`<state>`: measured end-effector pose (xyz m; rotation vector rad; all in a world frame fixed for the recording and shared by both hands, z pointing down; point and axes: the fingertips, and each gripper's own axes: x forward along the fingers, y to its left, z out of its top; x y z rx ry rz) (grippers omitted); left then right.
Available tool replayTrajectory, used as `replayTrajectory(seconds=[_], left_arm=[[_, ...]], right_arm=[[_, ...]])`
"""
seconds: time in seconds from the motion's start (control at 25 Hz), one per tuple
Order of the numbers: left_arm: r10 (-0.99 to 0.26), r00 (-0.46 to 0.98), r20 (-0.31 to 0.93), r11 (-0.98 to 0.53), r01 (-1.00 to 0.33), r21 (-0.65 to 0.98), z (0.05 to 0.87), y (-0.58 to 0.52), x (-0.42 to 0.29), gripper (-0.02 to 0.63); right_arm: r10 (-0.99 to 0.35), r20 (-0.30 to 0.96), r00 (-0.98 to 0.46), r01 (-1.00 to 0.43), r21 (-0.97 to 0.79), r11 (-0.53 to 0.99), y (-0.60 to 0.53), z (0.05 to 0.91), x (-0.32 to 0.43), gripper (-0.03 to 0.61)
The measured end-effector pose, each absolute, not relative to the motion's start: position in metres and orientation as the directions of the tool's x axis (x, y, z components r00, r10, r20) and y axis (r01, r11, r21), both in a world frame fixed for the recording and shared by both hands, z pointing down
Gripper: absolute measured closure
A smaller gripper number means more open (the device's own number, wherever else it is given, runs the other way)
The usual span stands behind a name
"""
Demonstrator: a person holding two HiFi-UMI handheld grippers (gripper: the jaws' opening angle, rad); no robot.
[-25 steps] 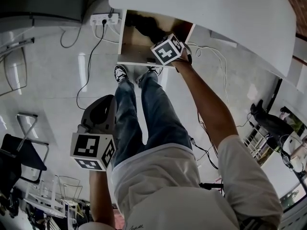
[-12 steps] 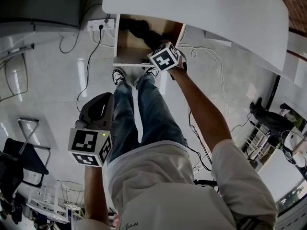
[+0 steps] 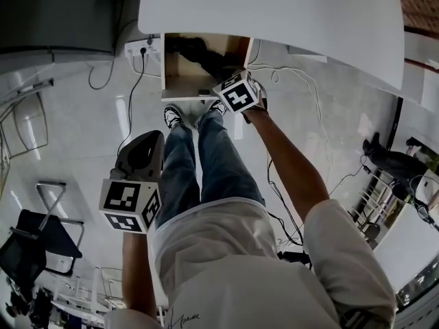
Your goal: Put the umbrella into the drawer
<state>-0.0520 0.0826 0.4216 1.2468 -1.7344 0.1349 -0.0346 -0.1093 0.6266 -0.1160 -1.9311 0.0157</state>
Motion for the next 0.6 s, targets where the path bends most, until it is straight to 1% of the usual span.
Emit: replayTrajectory(seconds=[0.2, 0.4, 0.6], left_arm=[[-0.692, -0.004, 0.721, 0.450, -0.783, 0.428, 0.413, 0.080, -0.051, 0.594], [-0.686, -0.014, 0.728, 0.449, -0.795, 0.408, 0.408, 0.086, -0.046, 0.594], [-0.698, 0.003, 0.716, 0.448, -0.778, 0.440, 0.400, 0.088, -0.036, 0.594]], right_arm=[[0.080, 0.919, -0.386, 0.042, -0.069, 0.997, -0.110, 0.607, -0.027, 0.563], [0.104, 0.900, -0.424, -0.032, -0.130, 0.991, -0.101, 0.590, -0.018, 0.563], [0.115, 0.880, -0.460, -0.045, -0.153, 0.987, -0.092, 0.565, -0.013, 0.563]])
